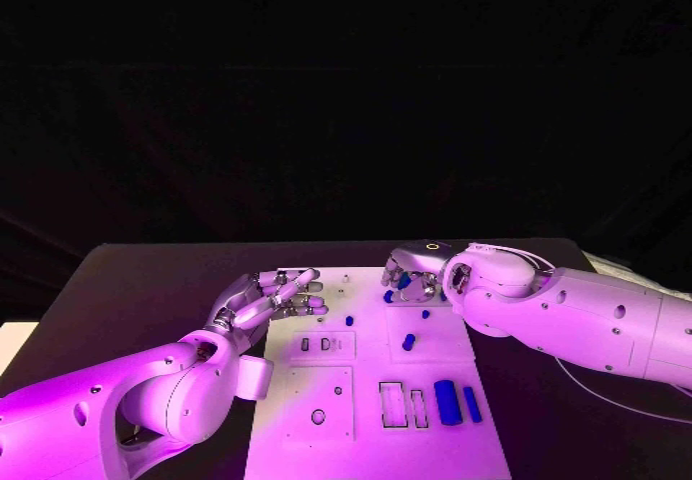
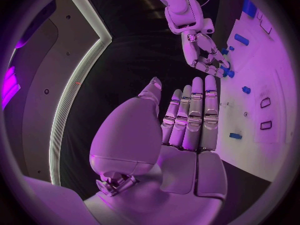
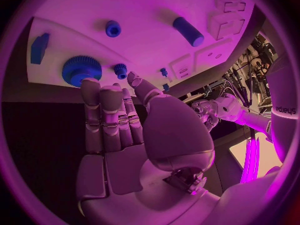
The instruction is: Assemble the parts on the task board
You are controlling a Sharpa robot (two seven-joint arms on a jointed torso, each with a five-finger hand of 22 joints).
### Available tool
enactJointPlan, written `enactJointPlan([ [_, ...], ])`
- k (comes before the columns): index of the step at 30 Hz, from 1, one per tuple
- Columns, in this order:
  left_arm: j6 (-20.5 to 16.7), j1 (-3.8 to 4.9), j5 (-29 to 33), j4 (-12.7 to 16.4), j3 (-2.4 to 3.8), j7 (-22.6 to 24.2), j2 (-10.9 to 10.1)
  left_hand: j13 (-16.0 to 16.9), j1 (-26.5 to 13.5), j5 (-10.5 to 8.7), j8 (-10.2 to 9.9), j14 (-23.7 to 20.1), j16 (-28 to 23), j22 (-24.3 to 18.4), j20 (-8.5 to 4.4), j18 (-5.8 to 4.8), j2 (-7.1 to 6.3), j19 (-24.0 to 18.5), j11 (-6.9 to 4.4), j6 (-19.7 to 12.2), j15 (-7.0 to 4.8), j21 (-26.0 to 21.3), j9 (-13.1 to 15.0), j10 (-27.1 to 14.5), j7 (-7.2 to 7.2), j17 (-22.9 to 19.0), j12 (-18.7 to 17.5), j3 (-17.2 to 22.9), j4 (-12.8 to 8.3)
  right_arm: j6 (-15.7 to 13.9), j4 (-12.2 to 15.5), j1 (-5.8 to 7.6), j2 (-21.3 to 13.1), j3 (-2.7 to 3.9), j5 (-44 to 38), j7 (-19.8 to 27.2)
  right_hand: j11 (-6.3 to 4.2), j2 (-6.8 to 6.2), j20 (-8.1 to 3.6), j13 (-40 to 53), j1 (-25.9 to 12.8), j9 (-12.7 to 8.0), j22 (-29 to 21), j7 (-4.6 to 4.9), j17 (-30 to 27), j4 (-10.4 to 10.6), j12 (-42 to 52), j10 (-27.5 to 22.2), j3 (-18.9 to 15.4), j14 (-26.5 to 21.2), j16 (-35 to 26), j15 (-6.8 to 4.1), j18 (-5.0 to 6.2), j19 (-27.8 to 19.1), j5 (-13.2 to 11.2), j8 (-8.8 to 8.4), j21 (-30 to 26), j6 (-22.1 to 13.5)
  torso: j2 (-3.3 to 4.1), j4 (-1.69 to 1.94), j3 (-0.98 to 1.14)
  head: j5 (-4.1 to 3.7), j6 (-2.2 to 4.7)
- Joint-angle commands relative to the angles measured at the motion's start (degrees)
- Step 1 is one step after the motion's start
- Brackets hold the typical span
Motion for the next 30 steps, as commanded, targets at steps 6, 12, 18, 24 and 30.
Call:
enactJointPlan([
  [6, 1.5, 0.08, -0.4, 0.7, 0.1, -0.3, -0.2, 0.0, -0.4, -0.04, -0.2, 0.2, -0.2, 0.0, 0.1, 0.51, 0.03, 0.5, 0.3, 0.3, 0.13, 0.0, -0.1, 0.2, 0.28, 0.1, -0.4, -0.4, -0.1, 4.1, -0.7, 0.04, 0.6, 0.02, -2.7, -1.1, 0.03, -0.31, 0.16, -0.1, -0.6, -0.1, 3.8, 0.11, 3.6, 0.4, -0.3, 0.2, 1.2, 1.5, 3.8, 0.01, -0.94, 1.2, 0.2, -0.37, 3.0, 0.5, 0.69, 0.41, -0.03, -0.21, -0.07],
  [12, 1.6, 0.08, -0.4, 0.8, 0.1, -0.5, -0.4, 0.0, -0.4, -0.03, -0.3, 0.2, -0.3, 0.0, 0.1, 0.5, 0.06, 0.5, 0.32, 0.3, 0.13, 0.0, -0.1, 0.1, 0.3, 0.2, -0.5, -0.4, -0.1, 4.2, -0.9, 0.04, 0.9, 0.02, -2.9, -1.3, 0.13, -0.48, 0.28, -0.1, -0.7, -0.1, 6.3, 0.21, 5.7, 0.8, -0.3, 0.0, 1.8, 1.6, 6.0, 0.11, -1.29, 2.0, 0.2, -0.4, 4.8, 0.4, 0.95, 0.52, -0.03, -0.3, -0.08],
  [18, 1.8, 0.09, -0.4, 0.9, 0.1, -0.7, -0.5, 0.0, -0.4, -0.03, -0.3, 0.2, -0.3, 0.0, 0.1, 0.5, 0.06, 0.5, 0.32, 0.3, 0.13, 0.0, -0.1, 0.1, 0.3, 0.2, -0.5, -0.4, -0.1, 4.6, -1.0, 0.04, 1.0, 0.02, -2.9, -1.4, 0.16, -0.4, 0.34, -0.1, -0.7, 0.0, 7.2, 0.24, 6.6, 1.0, -0.3, -0.1, 2.1, 1.6, 6.9, 0.12, -1.41, 2.3, 0.1, -0.36, 5.5, 0.5, 1.16, 0.55, -0.03, -0.4, -0.07],
  [24, 1.9, 0.09, -0.4, 0.9, 0.1, -0.8, -0.5, 0.0, -0.5, -0.03, -0.4, 0.2, -0.3, 0.0, 0.1, 0.5, 0.1, 0.6, 0.35, 0.2, 0.14, 0.0, -0.1, 0.1, 0.32, 0.3, -0.6, -0.5, -0.2, 4.7, -1.2, 0.05, 1.2, 0.02, -2.9, -1.2, -0.16, 0.31, 0.32, 0.0, -0.8, 0.2, 9.7, -0.12, 8.7, 2.0, 0.1, 1.0, 3.1, 1.6, 9.1, -0.05, -1.74, 3.2, -0.1, 0.05, 7.4, 1.7, 1.3, 0.65, -0.03, -0.47, -0.07],
  [30, 2.0, 0.09, -0.4, 1.0, 0.11, -0.9, -0.5, 0.0, -0.5, -0.03, -0.5, 0.2, -0.3, 0.0, 0.11, 0.51, 0.15, 0.6, 0.37, 0.2, 0.14, 0.0, -0.1, 0.0, 0.34, 0.4, -0.7, -0.5, -0.2, 0.5, -1.1, 0.05, 1.2, 0.03, -3.0, -1.0, -1.09, 2.61, -0.25, 0.2, 0.6, 0.8, 15.6, -0.84, 12.2, 3.0, 0.8, 4.2, 6.2, 2.0, 12.7, -0.78, -2.68, 6.0, -2.0, 1.05, 11.2, 4.6, 1.37, 0.81, -0.03, -0.54, -0.18],
])
